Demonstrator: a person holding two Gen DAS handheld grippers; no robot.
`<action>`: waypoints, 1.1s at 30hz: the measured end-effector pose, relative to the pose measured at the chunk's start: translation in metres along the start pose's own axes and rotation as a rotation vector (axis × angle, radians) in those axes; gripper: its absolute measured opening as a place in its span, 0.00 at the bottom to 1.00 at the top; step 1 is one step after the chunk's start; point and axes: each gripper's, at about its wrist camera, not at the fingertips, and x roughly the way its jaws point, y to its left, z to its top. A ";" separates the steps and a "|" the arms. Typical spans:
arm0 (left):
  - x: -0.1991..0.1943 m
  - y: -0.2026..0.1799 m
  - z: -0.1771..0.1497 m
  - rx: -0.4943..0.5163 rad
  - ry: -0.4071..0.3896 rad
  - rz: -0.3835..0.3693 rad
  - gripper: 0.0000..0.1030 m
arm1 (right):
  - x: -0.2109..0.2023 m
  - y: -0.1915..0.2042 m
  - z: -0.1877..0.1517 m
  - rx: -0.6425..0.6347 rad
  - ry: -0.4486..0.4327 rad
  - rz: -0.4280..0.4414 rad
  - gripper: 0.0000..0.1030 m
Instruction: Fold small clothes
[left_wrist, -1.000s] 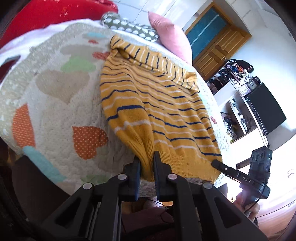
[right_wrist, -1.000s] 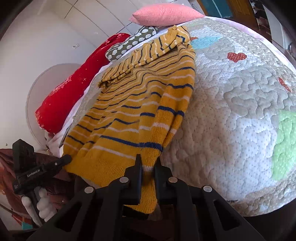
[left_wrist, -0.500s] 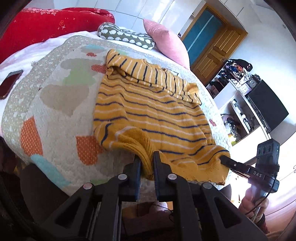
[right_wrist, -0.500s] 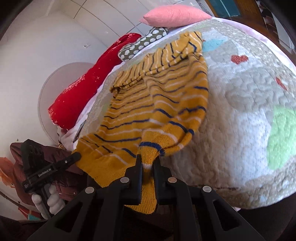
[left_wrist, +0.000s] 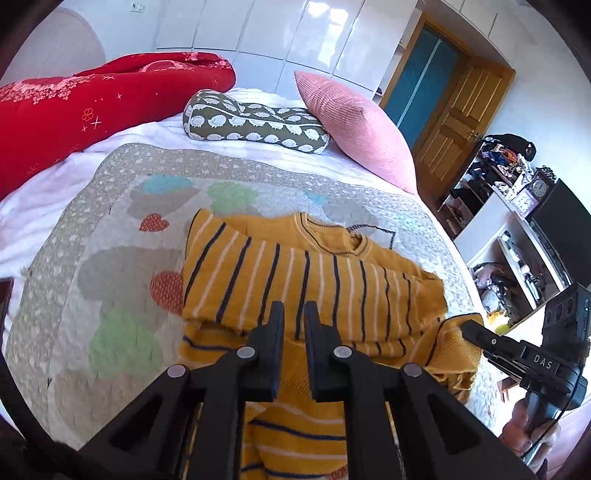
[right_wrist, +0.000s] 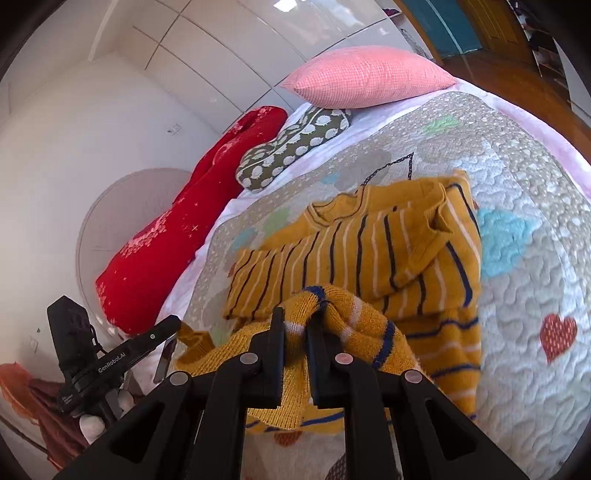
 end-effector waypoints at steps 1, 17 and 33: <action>0.016 -0.003 0.011 0.014 0.009 0.024 0.10 | 0.011 -0.006 0.011 0.024 0.006 -0.008 0.10; 0.067 0.041 -0.019 0.074 0.200 0.025 0.47 | 0.069 -0.065 0.060 0.091 0.022 -0.104 0.60; 0.068 0.012 -0.038 0.167 0.194 0.093 0.12 | 0.119 0.004 0.043 -0.574 0.029 -0.409 0.15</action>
